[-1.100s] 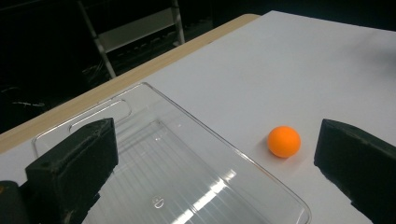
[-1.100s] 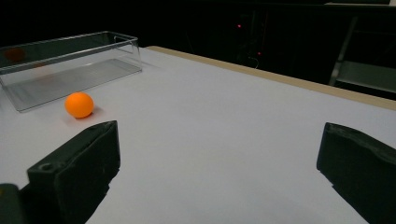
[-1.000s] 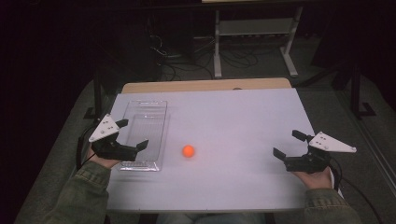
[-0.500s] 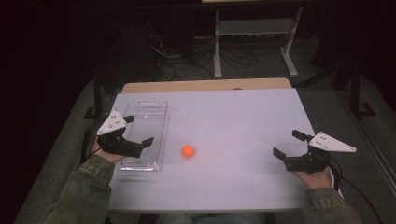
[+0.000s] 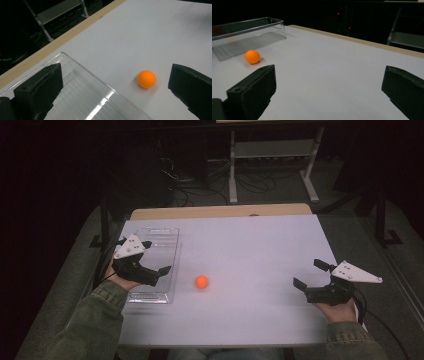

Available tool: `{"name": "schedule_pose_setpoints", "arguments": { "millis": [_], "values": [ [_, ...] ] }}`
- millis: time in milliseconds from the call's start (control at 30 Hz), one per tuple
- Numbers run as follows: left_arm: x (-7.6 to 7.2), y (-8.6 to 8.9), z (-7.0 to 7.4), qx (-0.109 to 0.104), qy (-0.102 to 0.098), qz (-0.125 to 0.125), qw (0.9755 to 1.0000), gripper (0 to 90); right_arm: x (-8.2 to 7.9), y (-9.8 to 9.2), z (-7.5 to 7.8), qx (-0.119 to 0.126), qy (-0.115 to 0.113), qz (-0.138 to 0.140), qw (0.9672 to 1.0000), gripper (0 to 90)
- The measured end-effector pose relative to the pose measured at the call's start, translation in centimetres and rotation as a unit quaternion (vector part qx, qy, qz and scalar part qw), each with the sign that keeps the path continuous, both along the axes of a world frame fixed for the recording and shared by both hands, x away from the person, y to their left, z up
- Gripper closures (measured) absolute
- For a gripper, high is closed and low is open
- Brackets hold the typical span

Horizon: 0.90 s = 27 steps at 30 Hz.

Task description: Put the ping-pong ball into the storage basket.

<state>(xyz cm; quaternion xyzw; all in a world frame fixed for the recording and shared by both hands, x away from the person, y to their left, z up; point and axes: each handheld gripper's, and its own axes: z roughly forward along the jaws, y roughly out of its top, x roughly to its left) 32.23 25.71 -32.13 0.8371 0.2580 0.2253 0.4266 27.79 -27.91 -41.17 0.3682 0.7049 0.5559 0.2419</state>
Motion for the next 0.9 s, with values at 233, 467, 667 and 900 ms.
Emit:
{"name": "schedule_pose_setpoints", "arguments": {
  "millis": [233,467,667,900],
  "values": [
    [0.6,-1.4,0.0,0.018,0.007,-0.019,0.9996,0.0,-0.1,-0.1,0.0,0.004,-0.001,-0.001,1.0,0.0],
    [1.2,-2.8,0.0,0.039,0.019,-0.042,0.9982,0.0,-0.2,-0.2,0.1,0.005,-0.002,-0.002,1.0,0.0],
    [1.9,-3.9,0.3,0.055,0.026,-0.054,0.9967,0.0,-0.3,-0.2,0.1,0.005,-0.002,0.001,1.0,0.0],
    [2.8,-5.3,0.1,0.081,0.045,-0.072,0.9931,0.0,-0.4,-0.2,0.2,0.007,-0.005,0.0,1.0,0.0]
  ]
}}
